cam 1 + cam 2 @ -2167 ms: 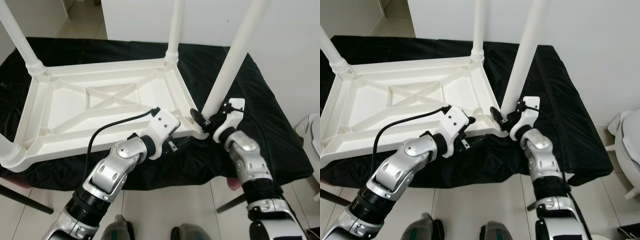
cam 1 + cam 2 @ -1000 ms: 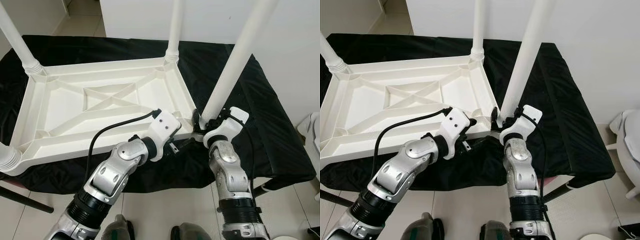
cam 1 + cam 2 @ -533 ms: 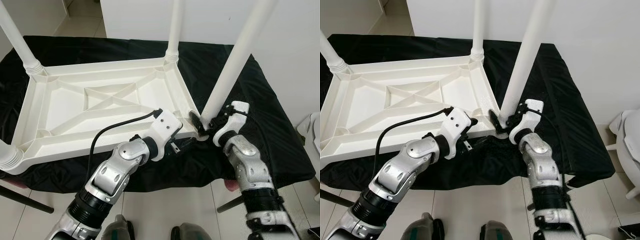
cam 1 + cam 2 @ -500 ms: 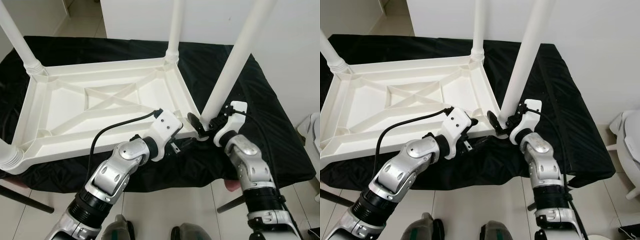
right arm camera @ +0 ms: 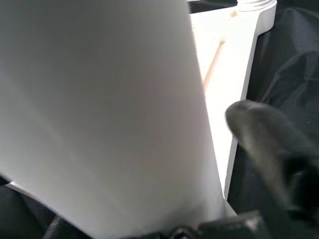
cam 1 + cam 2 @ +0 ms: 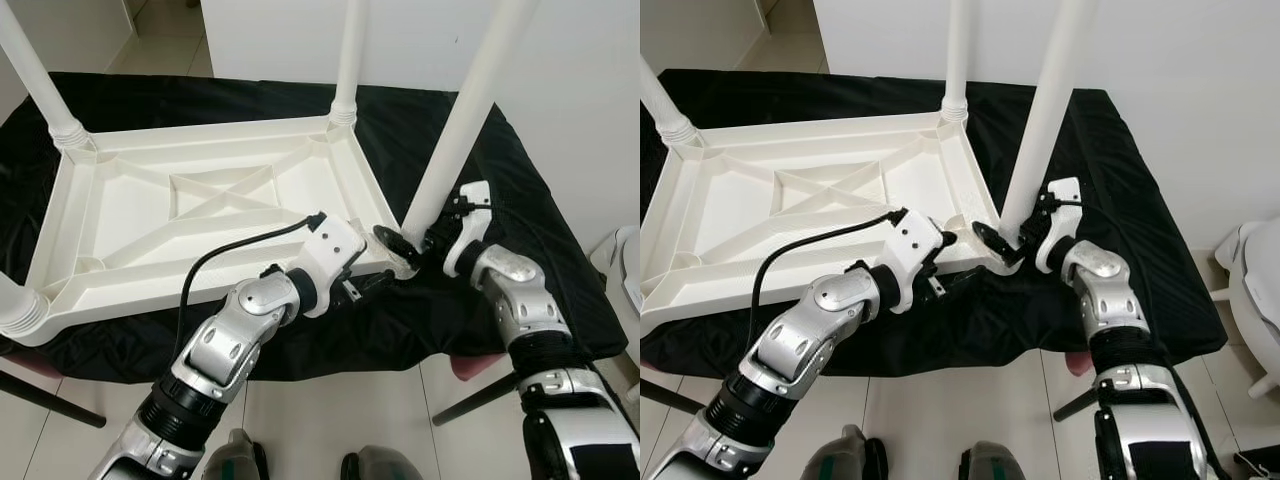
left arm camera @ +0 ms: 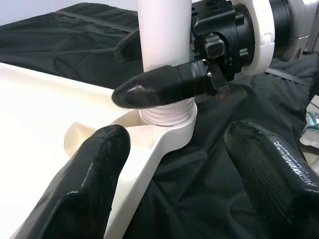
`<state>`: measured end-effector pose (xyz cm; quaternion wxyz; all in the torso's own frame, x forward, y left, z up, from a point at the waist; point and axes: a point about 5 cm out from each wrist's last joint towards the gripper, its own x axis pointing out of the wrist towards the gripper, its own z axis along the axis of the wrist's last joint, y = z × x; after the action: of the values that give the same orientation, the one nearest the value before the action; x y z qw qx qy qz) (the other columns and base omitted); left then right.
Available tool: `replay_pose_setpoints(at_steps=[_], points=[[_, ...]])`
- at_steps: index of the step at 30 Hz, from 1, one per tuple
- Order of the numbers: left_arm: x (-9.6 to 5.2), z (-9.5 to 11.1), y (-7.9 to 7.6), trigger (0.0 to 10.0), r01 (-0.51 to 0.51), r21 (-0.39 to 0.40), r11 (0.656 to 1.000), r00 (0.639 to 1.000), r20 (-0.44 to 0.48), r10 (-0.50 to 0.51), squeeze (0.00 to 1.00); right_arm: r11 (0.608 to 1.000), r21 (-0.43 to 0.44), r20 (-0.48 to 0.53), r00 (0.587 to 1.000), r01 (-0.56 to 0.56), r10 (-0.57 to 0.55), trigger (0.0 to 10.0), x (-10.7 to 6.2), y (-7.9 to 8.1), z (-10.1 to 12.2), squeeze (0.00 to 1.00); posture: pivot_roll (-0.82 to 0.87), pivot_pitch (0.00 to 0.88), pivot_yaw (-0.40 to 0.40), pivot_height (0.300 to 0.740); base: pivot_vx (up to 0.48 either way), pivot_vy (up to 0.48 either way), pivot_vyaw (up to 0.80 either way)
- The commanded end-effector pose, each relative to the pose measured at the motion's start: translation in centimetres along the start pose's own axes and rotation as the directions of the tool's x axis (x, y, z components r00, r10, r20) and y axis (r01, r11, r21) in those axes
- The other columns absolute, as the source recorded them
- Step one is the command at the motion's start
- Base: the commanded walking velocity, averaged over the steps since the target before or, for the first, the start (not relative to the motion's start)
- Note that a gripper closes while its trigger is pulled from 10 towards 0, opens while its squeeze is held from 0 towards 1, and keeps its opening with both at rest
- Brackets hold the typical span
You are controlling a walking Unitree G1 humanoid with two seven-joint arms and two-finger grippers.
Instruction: Building children table
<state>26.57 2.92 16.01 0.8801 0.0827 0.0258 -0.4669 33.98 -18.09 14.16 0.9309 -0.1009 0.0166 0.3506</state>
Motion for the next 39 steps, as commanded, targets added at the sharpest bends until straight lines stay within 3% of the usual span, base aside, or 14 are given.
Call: replay_pose_setpoints(at_steps=[1, 2, 14, 15, 16, 20, 23, 26, 32, 33, 34, 36, 38, 39], points=[[0.0, -0.1, -0.1, 10.0, 0.022, -0.002, 1.0, 1.0, -0.007, -0.022, 0.0, 0.999, -0.005, -0.013, 0.999, -0.033, 0.033, 2.1, 0.2, 0.2, -0.3, 0.0, -0.15, 0.011, -0.01, 0.74, 0.0, 0.0, 0.0], [0.0, -0.2, -0.1, 10.0, 0.022, -0.002, 1.0, 1.0, -0.008, -0.022, 0.0, 0.999, 0.005, -0.017, 0.999, -0.043, 0.043, 0.0, 0.1, 0.3, -0.6, 0.0, -0.15, 0.014, -0.009, 0.74, 0.0, 0.0, 0.0], [-0.1, -0.2, -0.3, 10.0, 0.036, -0.005, 0.999, 0.999, -0.013, -0.036, 0.0, 0.996, 0.057, 0.002, 0.998, -0.065, 0.065, 0.0, -0.8, 1.4, -2.0, 0.0, -0.17, 0.028, 0.003, 0.74, 0.0, 0.0, 0.0], [-0.1, -0.3, -0.4, 10.0, 0.038, -0.006, 0.999, 0.999, -0.013, -0.038, 0.0, 0.996, 0.067, 0.013, 0.998, -0.062, 0.061, 3.0, -0.9, 1.8, -1.9, 0.0, -0.17, 0.029, 0.004, 0.74, 0.0, 0.0, 0.0], [-0.1, -0.3, -0.4, 10.0, 0.04, -0.007, 0.999, 0.999, -0.013, -0.04, 0.0, 0.996, 0.073, 0.021, 0.998, -0.059, 0.057, 10.0, -1.0, 2.1, -1.9, 0.0, -0.17, 0.029, 0.004, 0.74, 0.0, 0.0, 0.0], [-0.1, -0.3, -0.4, 10.0, 0.041, -0.007, 0.999, 0.999, -0.014, -0.041, 0.0, 0.996, 0.074, 0.027, 0.999, -0.04, 0.038, 10.0, -0.9, 2.2, -1.8, 0.0, -0.17, 0.031, 0.006, 0.74, 0.0, 0.0, 0.0], [-0.2, -0.3, -0.5, 10.0, 0.046, -0.01, 0.999, 0.999, -0.016, -0.046, 0.0, 0.994, 0.076, -0.001, 0.997, 0.077, -0.077, 10.0, -0.7, 2.4, -1.5, 0.0, -0.17, 0.036, 0.008, 0.74, 0.0, 0.0, 0.0], [-0.3, -0.4, -0.6, 10.0, 0.05, -0.012, 0.999, 0.999, -0.019, -0.05, 0.0, 0.955, 0.126, -0.022, 0.963, 0.269, -0.268, 10.0, -0.5, 2.7, -1.0, 0.0, -0.17, 0.042, 0.01, 0.74, 0.0, 0.0, 0.0], [-0.3, -0.4, -0.7, 10.0, 0.053, -0.013, 0.999, 0.998, -0.021, -0.053, 0.0, 0.919, 0.162, -0.022, 0.932, 0.36, -0.361, 10.0, -0.4, 3.1, -0.8, 0.0, -0.17, 0.043, 0.01, 0.74, 0.0, 0.0, 0.0], [-0.3, -0.4, -0.8, 10.0, 0.055, -0.015, 0.998, 0.998, -0.021, -0.055, 0.0, 0.889, 0.175, -0.021, 0.905, 0.423, -0.426, 10.0, -0.4, 3.4, -0.7, 0.0, -0.17, 0.045, 0.013, 0.74, 0.0, 0.0, 0.0], [-0.2, -0.4, -0.8, 10.0, 0.061, -0.016, 0.998, 0.998, -0.021, -0.061, 0.0, 0.823, 0.193, -0.042, 0.842, 0.535, -0.537, 10.0, -0.2, 3.9, -0.9, 0.0, -0.18, 0.047, 0.016, 0.74, 0.0, 0.0, 0.0], [-0.2, -0.4, -0.8, 10.0, 0.061, -0.016, 0.998, 0.998, -0.021, -0.061, 0.0, 0.823, 0.193, -0.042, 0.842, 0.535, -0.537, 10.0, -0.2, 3.9, -0.9, 0.0, -0.18, 0.047, 0.016, 0.74, 0.0, 0.0, 0.0], [-0.2, -0.4, -0.9, 10.0, 0.067, -0.015, 0.998, 0.997, -0.021, -0.067, 0.0, 0.711, 0.213, -0.085, 0.737, 0.671, -0.67, 10.0, 0.2, 5.5, -0.9, 0.0, -0.17, 0.044, 0.014, 0.74, 0.0, 0.0, 0.0], [-0.2, -0.4, -0.9, 10.0, 0.067, -0.015, 0.998, 0.997, -0.021, -0.067, 0.0, 0.711, 0.213, -0.085, 0.737, 0.671, -0.67, 10.0, 0.2, 5.5, -0.9, 0.0, -0.17, 0.044, 0.014, 0.74, 0.0, 0.0, 0.0]])
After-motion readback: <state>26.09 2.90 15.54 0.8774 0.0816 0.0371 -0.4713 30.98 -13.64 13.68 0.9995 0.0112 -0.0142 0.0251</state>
